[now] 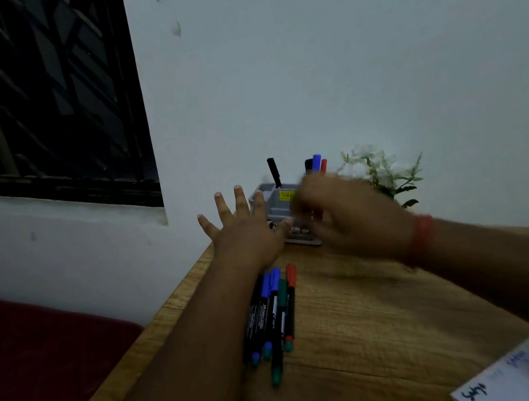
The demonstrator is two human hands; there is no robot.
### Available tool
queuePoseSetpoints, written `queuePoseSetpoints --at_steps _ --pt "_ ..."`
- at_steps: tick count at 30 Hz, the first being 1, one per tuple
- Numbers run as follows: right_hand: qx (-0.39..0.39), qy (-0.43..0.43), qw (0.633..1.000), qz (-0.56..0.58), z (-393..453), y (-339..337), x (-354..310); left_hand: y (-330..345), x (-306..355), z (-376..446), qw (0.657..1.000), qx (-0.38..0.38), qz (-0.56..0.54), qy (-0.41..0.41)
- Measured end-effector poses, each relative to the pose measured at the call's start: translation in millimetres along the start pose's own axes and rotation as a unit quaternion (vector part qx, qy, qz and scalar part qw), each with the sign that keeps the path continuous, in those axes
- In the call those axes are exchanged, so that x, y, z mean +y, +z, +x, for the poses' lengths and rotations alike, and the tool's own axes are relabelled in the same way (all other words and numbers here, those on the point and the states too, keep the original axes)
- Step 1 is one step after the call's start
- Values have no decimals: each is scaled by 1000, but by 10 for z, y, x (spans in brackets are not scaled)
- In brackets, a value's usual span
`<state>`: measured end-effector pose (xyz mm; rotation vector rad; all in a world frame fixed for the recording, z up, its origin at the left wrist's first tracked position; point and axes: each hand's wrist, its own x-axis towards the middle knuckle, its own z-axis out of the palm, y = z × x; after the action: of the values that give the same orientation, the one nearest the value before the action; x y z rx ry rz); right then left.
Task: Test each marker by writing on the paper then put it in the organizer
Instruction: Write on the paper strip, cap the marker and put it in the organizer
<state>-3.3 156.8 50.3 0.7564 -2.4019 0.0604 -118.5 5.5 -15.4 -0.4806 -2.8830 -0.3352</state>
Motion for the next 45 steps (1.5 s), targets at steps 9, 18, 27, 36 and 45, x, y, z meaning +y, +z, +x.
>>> queuePoseSetpoints --at_steps 9,18,27,36,45 --pt "-143 -130 979 -63 -620 312 -336 -5 23 -39 1000 4 2 4" --pt "-141 -151 978 -40 -463 428 -344 15 39 -39 1000 9 4 12" --pt "-173 -176 969 4 -451 402 -374 12 62 -45 1000 8 2 18" --pt "-63 31 997 41 -999 -197 -278 -67 236 -134 996 34 48 63" --pt "120 378 839 372 -1908 -900 -215 -204 1123 -880 959 40 -1 280"
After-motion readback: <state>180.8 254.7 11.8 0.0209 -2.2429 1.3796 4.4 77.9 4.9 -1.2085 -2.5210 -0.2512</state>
